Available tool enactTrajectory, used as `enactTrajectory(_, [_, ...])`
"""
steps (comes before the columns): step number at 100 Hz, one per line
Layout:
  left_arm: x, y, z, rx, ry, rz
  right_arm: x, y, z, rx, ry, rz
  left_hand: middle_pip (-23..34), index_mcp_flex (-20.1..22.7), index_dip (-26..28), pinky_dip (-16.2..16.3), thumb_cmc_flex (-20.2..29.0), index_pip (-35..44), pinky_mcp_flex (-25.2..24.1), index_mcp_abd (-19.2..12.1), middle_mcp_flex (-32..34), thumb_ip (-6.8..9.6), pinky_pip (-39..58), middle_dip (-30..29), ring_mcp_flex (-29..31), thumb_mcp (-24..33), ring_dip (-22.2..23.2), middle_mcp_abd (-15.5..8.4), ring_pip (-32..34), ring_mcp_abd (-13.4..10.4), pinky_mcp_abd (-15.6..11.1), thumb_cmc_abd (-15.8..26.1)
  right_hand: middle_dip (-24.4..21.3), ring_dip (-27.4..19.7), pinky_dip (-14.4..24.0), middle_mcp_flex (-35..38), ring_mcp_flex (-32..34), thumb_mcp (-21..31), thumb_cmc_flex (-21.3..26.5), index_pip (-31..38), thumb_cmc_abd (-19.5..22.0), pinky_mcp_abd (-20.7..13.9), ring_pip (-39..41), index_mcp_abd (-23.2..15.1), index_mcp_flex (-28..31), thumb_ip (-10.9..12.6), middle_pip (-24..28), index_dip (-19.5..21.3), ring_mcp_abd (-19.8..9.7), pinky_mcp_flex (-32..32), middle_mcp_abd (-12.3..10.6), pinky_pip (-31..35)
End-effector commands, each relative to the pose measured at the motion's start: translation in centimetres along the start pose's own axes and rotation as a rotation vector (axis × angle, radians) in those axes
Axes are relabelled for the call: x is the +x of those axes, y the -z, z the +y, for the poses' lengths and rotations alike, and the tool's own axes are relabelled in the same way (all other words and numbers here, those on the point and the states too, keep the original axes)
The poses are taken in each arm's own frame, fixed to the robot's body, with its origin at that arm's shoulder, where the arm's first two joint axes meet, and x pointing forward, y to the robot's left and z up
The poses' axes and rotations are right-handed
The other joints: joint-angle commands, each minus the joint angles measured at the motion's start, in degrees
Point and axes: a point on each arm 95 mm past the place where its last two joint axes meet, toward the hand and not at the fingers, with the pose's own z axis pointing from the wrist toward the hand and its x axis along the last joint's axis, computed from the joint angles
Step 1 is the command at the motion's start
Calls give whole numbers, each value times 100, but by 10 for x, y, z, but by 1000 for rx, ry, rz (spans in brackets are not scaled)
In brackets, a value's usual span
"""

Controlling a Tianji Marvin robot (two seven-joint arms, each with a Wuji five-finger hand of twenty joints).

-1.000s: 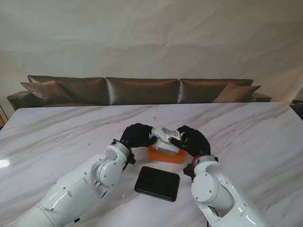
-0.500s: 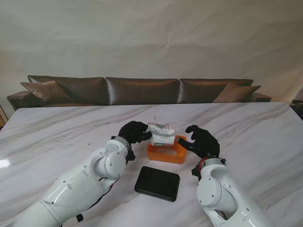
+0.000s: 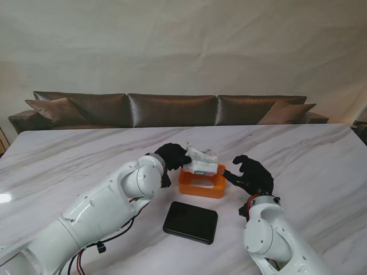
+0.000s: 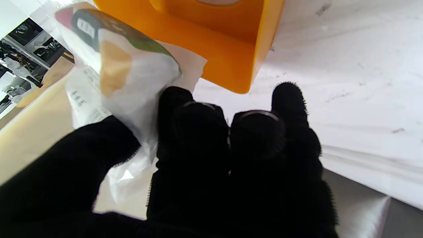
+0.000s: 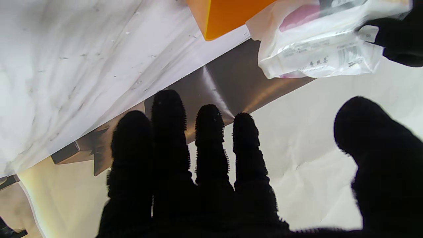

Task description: Refill a tissue box and feed the first sheet

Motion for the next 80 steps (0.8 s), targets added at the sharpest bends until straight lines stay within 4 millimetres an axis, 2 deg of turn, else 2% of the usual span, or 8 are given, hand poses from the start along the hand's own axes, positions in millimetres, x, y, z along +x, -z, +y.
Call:
enactTrajectory(1, [10,-5,0,-38,-6,1,-5,2,-3,17,6,-8,-125,295,-93,107,151,389,113,155,492,104,13427,-70,500,-24,-73,-104,434,650,-1081,335,-73,-55,83,-180,-113,-80,-125,69,69,-230,-117,76,-139,149,36,-39,87,-50,34,-58])
enactTrajectory(27, [8,-13,6,-122,-30,-25,-12,2,-4,25,3,-24,-168,258,-321,133,240,390,108,279,466,-51,13427,-152,492,-320,-149,24,404,751,-970,527,-79,-57,87,-176,-124,-84,-108,61,51,-227,-123,85,-110,151,34,-56,92,-59,31,-72])
enactTrajectory(52, [6,-15,8,-158,-57,-33,-13,-1,-6,28,-2,-25,-275,355,-562,34,345,139,95,413,441,-591,13427,-226,488,-1203,-176,324,316,887,-926,923,-78,-58,91,-169,-127,-88,-98,58,41,-226,-124,92,-91,151,40,-65,87,-64,29,-80])
enactTrajectory(56, [6,-15,8,-163,-61,-34,-12,-1,-6,29,-2,-25,-299,367,-708,23,326,-14,95,481,433,-699,13427,-235,488,-1309,-171,358,308,896,-923,926,-78,-58,92,-165,-127,-90,-97,59,36,-226,-125,88,-88,151,40,-65,87,-64,28,-80])
enactTrajectory(62, [5,-15,9,-173,-71,-34,-12,-1,-7,29,-4,-25,-340,368,-903,-8,250,-153,90,555,414,-772,13427,-248,487,-1367,-173,394,284,913,-918,921,-79,-58,93,-171,-127,-90,-93,60,32,-226,-124,96,-84,152,38,-66,94,-64,32,-81])
enactTrajectory(80, [3,-16,10,-215,-75,-30,-13,0,-8,32,-4,-26,-500,262,-2133,-248,145,-1017,68,867,245,-996,13376,-260,483,-1664,-156,419,58,980,-927,875,-78,-60,95,-167,-129,-94,-95,59,26,-226,-127,96,-74,156,42,-70,93,-64,28,-82])
